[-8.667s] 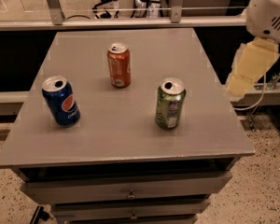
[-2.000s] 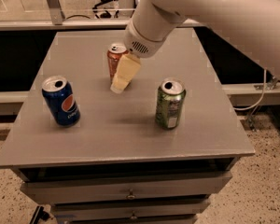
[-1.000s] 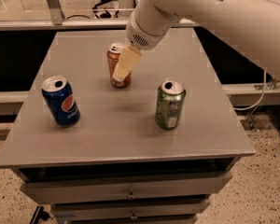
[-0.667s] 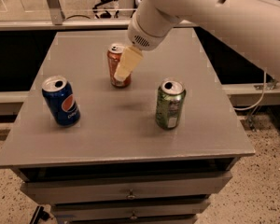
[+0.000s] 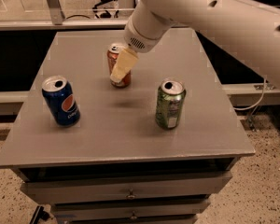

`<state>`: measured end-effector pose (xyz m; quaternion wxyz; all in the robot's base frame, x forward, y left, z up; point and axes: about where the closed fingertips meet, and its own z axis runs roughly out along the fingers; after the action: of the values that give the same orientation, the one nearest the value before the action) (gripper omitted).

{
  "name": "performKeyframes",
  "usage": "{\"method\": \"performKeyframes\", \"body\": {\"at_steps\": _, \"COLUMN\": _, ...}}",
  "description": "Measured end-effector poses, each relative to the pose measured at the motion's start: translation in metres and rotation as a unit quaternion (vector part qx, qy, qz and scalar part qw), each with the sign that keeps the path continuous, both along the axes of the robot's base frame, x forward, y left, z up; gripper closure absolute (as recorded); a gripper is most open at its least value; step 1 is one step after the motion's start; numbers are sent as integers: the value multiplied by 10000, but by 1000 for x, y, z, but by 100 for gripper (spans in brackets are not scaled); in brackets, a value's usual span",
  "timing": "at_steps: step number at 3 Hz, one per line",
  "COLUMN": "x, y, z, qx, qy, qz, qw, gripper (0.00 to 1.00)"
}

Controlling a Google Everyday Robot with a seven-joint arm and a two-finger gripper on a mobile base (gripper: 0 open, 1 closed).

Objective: Pick coke can

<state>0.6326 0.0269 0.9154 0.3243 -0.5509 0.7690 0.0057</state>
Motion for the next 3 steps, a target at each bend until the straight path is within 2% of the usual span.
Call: {"method": "performKeyframes", "body": {"at_steps": 3, "x": 18, "y": 28, "z": -51, "qx": 365, "qy": 601, "qz": 229, "qw": 9973, "gripper": 0}}
